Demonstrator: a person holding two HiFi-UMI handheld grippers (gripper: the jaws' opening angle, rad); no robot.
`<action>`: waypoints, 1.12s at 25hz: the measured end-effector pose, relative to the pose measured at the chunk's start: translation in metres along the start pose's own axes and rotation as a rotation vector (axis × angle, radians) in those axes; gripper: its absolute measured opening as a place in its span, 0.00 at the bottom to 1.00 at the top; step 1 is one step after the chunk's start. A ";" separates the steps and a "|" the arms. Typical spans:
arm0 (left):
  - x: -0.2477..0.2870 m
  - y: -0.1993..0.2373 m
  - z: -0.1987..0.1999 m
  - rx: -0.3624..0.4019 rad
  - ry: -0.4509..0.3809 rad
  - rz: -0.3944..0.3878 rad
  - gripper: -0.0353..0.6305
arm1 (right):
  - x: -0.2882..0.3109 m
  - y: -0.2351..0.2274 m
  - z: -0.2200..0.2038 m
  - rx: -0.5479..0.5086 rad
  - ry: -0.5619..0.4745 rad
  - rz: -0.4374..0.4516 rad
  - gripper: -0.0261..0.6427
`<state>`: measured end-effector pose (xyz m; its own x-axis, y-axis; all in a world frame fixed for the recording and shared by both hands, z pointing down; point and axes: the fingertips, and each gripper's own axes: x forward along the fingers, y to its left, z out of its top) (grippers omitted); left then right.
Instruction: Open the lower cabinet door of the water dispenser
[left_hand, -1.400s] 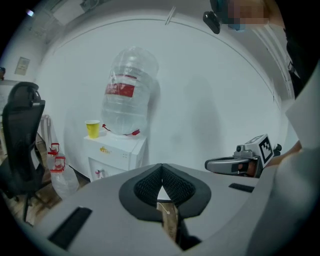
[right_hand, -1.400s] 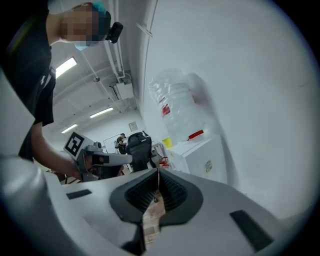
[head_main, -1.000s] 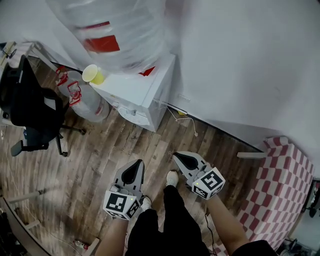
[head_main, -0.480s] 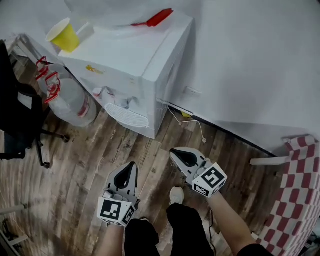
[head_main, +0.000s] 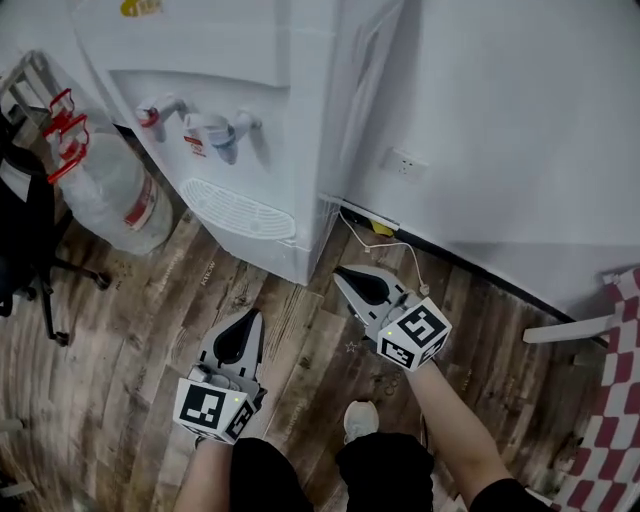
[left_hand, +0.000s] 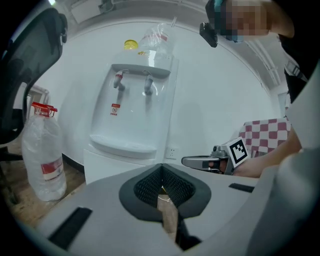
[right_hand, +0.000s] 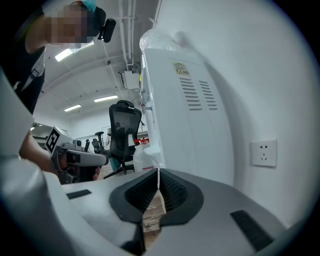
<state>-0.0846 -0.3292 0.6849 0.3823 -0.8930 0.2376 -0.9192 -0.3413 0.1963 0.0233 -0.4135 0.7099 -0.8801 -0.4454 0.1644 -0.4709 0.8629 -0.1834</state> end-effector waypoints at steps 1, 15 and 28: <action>0.004 0.003 -0.005 0.007 -0.006 0.001 0.07 | 0.004 -0.004 -0.006 -0.003 -0.008 -0.003 0.08; 0.025 0.016 -0.044 0.071 -0.040 0.041 0.07 | 0.051 -0.027 -0.044 -0.090 -0.022 -0.012 0.26; 0.011 0.024 -0.042 0.079 -0.049 0.081 0.07 | 0.074 -0.035 -0.040 -0.149 -0.017 -0.164 0.31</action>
<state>-0.0983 -0.3351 0.7321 0.3031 -0.9312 0.2024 -0.9522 -0.2876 0.1026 -0.0223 -0.4673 0.7672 -0.7939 -0.5856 0.1640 -0.5949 0.8037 -0.0103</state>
